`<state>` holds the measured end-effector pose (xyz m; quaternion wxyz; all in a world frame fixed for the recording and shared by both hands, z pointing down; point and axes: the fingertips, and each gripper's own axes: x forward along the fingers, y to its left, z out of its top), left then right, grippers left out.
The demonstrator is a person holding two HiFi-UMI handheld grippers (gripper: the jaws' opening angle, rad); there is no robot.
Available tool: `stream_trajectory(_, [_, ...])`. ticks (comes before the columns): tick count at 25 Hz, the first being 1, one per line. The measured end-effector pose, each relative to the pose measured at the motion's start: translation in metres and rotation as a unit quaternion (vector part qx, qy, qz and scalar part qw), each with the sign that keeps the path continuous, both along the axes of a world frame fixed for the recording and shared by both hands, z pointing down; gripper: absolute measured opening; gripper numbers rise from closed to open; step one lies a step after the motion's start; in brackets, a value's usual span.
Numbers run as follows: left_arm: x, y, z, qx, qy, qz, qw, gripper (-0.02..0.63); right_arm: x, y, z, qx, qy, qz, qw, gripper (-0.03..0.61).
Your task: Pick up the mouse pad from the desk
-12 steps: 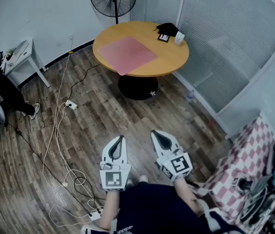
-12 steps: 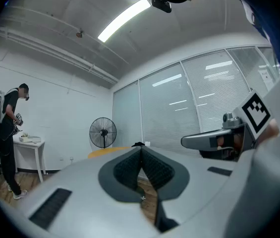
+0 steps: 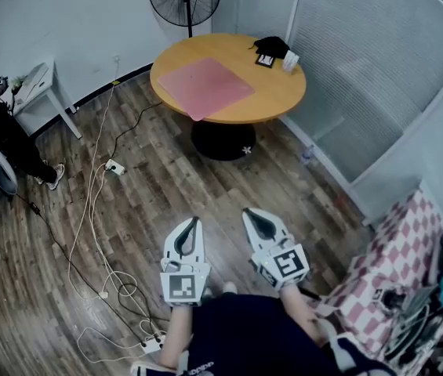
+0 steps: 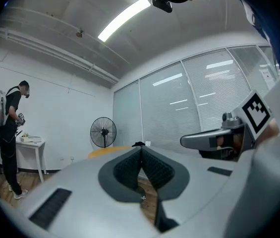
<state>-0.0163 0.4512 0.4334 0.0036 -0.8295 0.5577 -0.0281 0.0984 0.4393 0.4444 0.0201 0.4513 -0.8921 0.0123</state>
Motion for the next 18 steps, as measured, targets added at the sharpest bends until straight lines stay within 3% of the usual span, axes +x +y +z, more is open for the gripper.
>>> stream_trajectory(6, [0.005,-0.005,-0.002,0.002,0.002,0.001,1.0,0.003,0.01,-0.005,0.001,0.001,0.0,0.003,1.0,0.002])
stream_trajectory(10, [0.01,-0.008,-0.004,-0.005,0.002,0.001,1.0,0.003,0.012,-0.005,-0.001,0.009,-0.023,-0.021,0.999,0.002])
stream_trajectory(18, [0.0,-0.037,0.009,-0.04,0.028,0.002,0.9988,0.003,0.007,-0.032,0.018,-0.04,-0.021,-0.015,0.999,0.002])
